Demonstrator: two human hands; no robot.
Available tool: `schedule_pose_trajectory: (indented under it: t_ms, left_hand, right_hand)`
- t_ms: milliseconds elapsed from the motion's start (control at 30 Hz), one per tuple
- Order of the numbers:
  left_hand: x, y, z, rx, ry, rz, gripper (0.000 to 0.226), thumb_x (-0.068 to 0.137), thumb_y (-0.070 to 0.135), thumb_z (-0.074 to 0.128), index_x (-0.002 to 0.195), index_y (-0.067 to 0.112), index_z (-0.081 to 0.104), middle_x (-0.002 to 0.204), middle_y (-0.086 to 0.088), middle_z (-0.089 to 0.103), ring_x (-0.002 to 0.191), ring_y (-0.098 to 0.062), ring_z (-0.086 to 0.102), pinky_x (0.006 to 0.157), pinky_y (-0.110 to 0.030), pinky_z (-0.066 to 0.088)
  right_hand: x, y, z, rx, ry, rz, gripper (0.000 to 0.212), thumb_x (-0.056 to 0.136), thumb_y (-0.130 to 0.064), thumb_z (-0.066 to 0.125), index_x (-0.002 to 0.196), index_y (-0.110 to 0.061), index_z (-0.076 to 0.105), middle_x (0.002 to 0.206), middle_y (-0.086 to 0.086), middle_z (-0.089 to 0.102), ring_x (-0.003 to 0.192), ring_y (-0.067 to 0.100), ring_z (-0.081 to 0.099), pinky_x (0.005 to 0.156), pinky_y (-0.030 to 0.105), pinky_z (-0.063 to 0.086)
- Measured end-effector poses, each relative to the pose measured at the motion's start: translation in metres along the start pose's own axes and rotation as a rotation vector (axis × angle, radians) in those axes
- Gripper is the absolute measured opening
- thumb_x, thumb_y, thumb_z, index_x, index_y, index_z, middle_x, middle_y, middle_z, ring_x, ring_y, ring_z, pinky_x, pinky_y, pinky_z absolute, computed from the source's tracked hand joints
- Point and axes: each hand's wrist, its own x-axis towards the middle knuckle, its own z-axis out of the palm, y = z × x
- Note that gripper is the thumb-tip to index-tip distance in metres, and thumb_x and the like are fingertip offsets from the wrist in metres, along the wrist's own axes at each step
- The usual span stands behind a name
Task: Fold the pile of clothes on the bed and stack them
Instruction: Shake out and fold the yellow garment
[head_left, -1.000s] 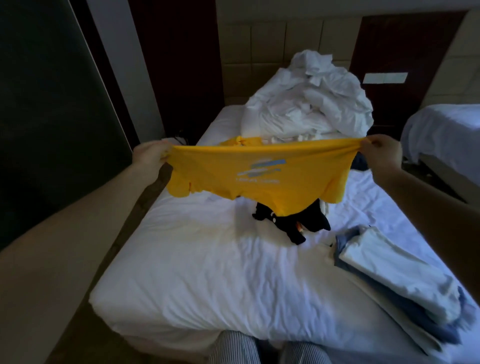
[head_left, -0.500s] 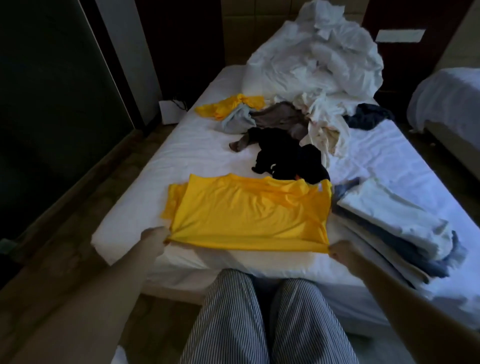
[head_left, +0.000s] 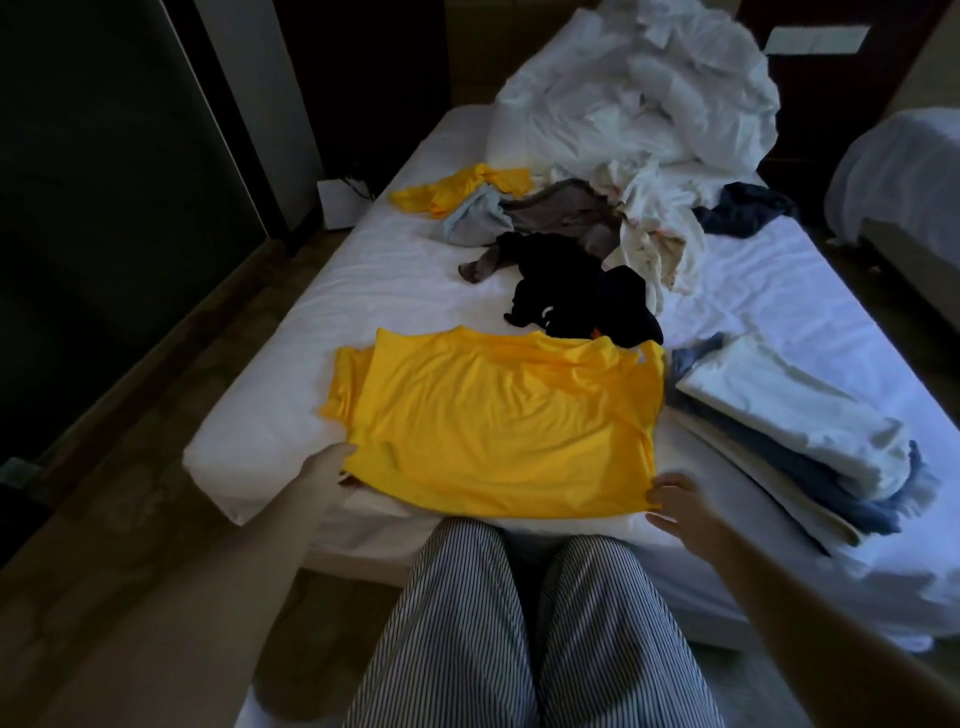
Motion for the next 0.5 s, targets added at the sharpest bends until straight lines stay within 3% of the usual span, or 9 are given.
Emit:
schedule_pose_trajectory:
  t_ms: [67, 167, 233, 300, 400, 500]
  left_hand:
    - [-0.007, 0.004, 0.012, 0.042, 0.005, 0.114, 0.029, 0.09, 0.014, 0.061, 0.117, 0.004, 0.058, 0.107, -0.017, 0.06, 0.092, -0.028, 0.056, 0.08, -0.038, 0.049]
    - [-0.026, 0.015, 0.051, 0.199, -0.006, 0.401, 0.019, 0.088, 0.013, 0.063, 0.105, 0.007, 0.062, 0.099, -0.011, 0.06, 0.089, -0.018, 0.052, 0.075, -0.03, 0.042]
    - [-0.045, 0.017, 0.089, 0.275, -0.11, 0.614, 0.005, 0.087, 0.005, 0.062, 0.092, 0.009, 0.061, 0.083, -0.006, 0.057, 0.074, -0.002, 0.052, 0.064, -0.02, 0.04]
    - [-0.07, 0.007, 0.132, 0.459, -0.273, 0.796, 0.014, 0.086, 0.001, 0.062, 0.08, 0.012, 0.055, 0.072, 0.001, 0.049, 0.055, 0.01, 0.046, 0.055, -0.013, 0.033]
    - [-0.094, -0.035, 0.195, 0.777, -0.595, 0.928, 0.017, 0.084, 0.011, 0.063, 0.075, 0.014, 0.049, 0.072, -0.002, 0.044, 0.063, -0.003, 0.044, 0.059, -0.022, 0.032]
    - [-0.109, -0.098, 0.24, 1.059, -0.758, 0.813, 0.009, 0.084, 0.014, 0.062, 0.079, 0.015, 0.055, 0.079, -0.007, 0.054, 0.077, -0.021, 0.054, 0.065, -0.028, 0.035]
  right_hand:
    - [0.003, 0.001, 0.0, -0.088, 0.005, -0.022, 0.024, 0.086, 0.012, 0.047, 0.075, -0.009, 0.049, 0.082, 0.014, 0.047, 0.069, 0.022, 0.049, 0.061, 0.028, 0.045]
    - [0.008, 0.004, -0.001, -0.157, 0.004, -0.044, 0.025, 0.085, 0.014, 0.047, 0.074, -0.008, 0.053, 0.078, 0.013, 0.045, 0.065, 0.02, 0.047, 0.058, 0.026, 0.043]
    - [0.009, 0.004, -0.003, -0.159, -0.024, -0.057, 0.026, 0.084, 0.015, 0.045, 0.073, -0.006, 0.055, 0.076, 0.012, 0.045, 0.064, 0.02, 0.045, 0.058, 0.026, 0.041]
    - [0.011, 0.006, -0.005, -0.124, -0.04, -0.059, 0.027, 0.085, 0.017, 0.044, 0.072, -0.003, 0.056, 0.072, 0.01, 0.044, 0.062, 0.02, 0.043, 0.053, 0.024, 0.041]
    - [0.015, 0.012, -0.007, -0.03, -0.071, -0.021, 0.029, 0.087, 0.015, 0.043, 0.073, -0.004, 0.059, 0.075, 0.011, 0.048, 0.064, 0.021, 0.046, 0.044, 0.016, 0.045]
    - [0.019, 0.013, -0.011, 0.038, -0.111, 0.02, 0.022, 0.094, -0.001, 0.044, 0.081, -0.007, 0.06, 0.086, 0.014, 0.054, 0.074, 0.02, 0.053, 0.059, 0.021, 0.05]
